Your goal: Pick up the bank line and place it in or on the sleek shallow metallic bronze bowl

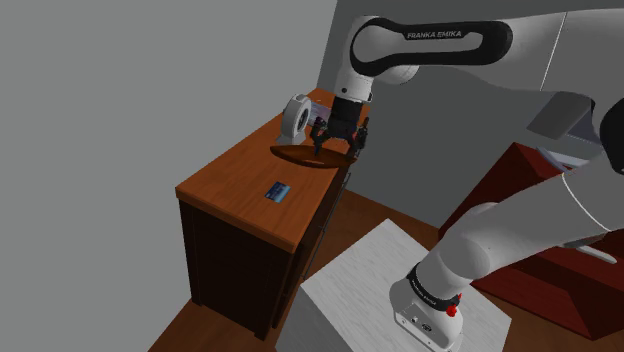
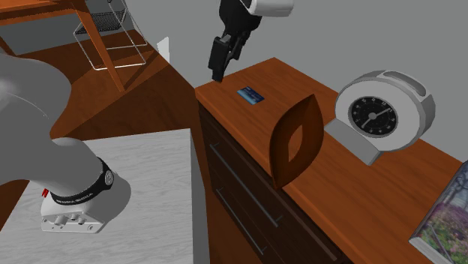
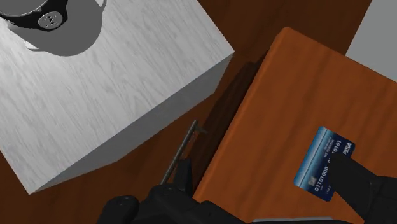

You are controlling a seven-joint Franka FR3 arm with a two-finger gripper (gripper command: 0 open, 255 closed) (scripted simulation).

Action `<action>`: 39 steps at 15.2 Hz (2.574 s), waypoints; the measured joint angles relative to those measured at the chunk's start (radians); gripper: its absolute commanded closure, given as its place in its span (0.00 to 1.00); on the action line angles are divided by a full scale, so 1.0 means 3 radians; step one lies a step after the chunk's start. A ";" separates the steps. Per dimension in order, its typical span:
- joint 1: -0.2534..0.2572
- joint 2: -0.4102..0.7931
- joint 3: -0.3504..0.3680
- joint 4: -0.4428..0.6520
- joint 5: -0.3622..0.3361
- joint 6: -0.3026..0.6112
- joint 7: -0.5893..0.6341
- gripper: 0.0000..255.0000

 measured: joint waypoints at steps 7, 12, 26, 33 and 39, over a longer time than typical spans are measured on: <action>0.0032 0.0764 0.0153 0.0162 0.0552 0.0459 0.0777 0.00; 0.0058 0.1326 0.0194 0.0345 0.0939 0.0784 0.1193 0.00; 0.0161 0.1570 0.0287 0.0226 0.1129 0.1181 0.1233 0.00; 0.0160 0.1570 0.0287 0.0226 0.1129 0.1181 0.1233 1.00; 0.0160 0.1560 0.0286 0.0232 0.1126 0.1167 0.1241 1.00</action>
